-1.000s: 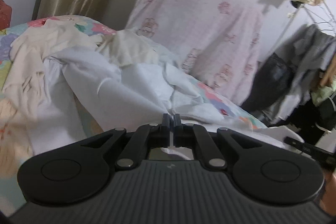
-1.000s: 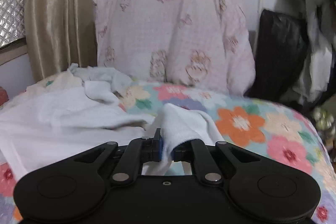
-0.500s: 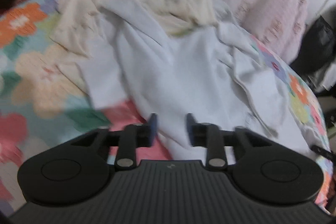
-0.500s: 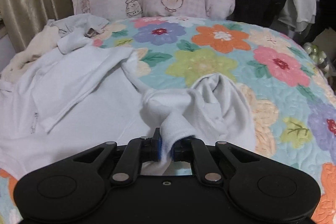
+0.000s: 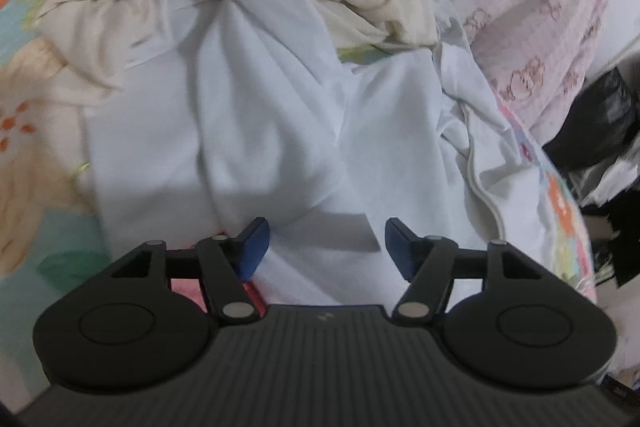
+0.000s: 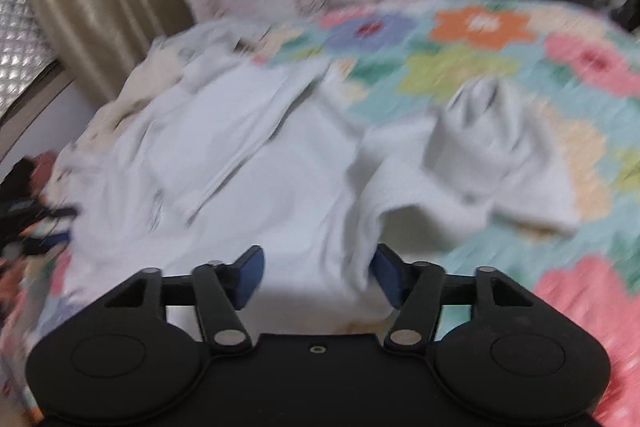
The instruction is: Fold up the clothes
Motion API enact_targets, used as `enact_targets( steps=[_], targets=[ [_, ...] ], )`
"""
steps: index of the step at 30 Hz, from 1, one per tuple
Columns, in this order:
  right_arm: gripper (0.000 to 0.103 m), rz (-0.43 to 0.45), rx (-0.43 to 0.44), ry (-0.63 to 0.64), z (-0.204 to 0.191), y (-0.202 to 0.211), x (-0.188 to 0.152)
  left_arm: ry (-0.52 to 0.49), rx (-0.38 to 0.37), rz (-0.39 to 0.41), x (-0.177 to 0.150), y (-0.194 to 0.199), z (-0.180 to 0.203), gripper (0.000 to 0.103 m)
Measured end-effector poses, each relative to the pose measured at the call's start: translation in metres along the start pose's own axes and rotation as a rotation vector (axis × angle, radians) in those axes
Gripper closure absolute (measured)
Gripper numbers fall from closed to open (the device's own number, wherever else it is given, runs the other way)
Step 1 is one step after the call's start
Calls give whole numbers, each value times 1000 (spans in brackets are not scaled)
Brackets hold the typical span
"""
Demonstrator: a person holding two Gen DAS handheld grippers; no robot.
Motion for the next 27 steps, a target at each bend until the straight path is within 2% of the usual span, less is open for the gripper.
enact_targets(
  steps=[1, 2, 4, 6, 9, 10, 11, 12, 13, 14, 17, 20, 22, 23, 25, 27],
  targets=[
    [33, -15, 13, -8, -3, -4, -6, -39, 15, 4, 0, -4, 2, 56],
    [27, -22, 18, -10, -5, -8, -11, -83, 37, 16, 1, -8, 4, 101],
    [18, -7, 12, -5, -11, -17, -16, -125, 59, 63, 5, -4, 8, 101],
    [17, 8, -3, 4, -16, -26, -19, -153, 59, 141, 14, 14, 18, 101],
    [21, 27, -18, 115, -28, -35, -18, -251, 57, 296, 32, 64, 45, 101],
    [31, 38, -13, 150, -32, -35, -17, -281, 49, 336, 35, 81, 54, 101],
    [46, 51, -1, 181, -36, -34, -14, -299, 50, 366, 36, 94, 58, 101],
    [54, 64, 11, 213, -39, -33, -12, -308, 59, 387, 35, 103, 58, 101],
    [73, 77, 23, 245, -43, -32, -10, -295, 67, 394, 34, 109, 56, 101],
    [83, 86, 33, 259, -45, -29, -6, -264, 75, 391, 34, 111, 50, 101],
    [87, 112, 79, 197, -56, -5, 14, -218, 109, 443, 43, 133, 40, 101],
    [89, 97, 139, 140, -76, 32, 33, -122, 105, 483, 48, 171, 31, 101],
    [89, 98, 134, 173, -90, 57, 36, 47, 38, 397, 38, 186, 11, 101],
    [89, 86, 120, 196, -93, 62, 30, 86, 29, 342, 28, 189, 1, 101],
    [89, 34, 93, 235, -91, 62, 13, 13, 116, 253, 3, 179, -14, 101],
    [90, -70, 48, 267, -85, 48, -12, 3, 139, 129, -17, 160, -25, 101]
  ],
)
Point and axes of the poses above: each gripper's, at about its wrist camera, not at the fingertips, and y roughly against the way its jaws point, z to its right, x to its top, the point moved 6 cm from there along -y, roughly the way its jaws point, and after that the axes turned 15 degrees about z, right-handed, at the moved point
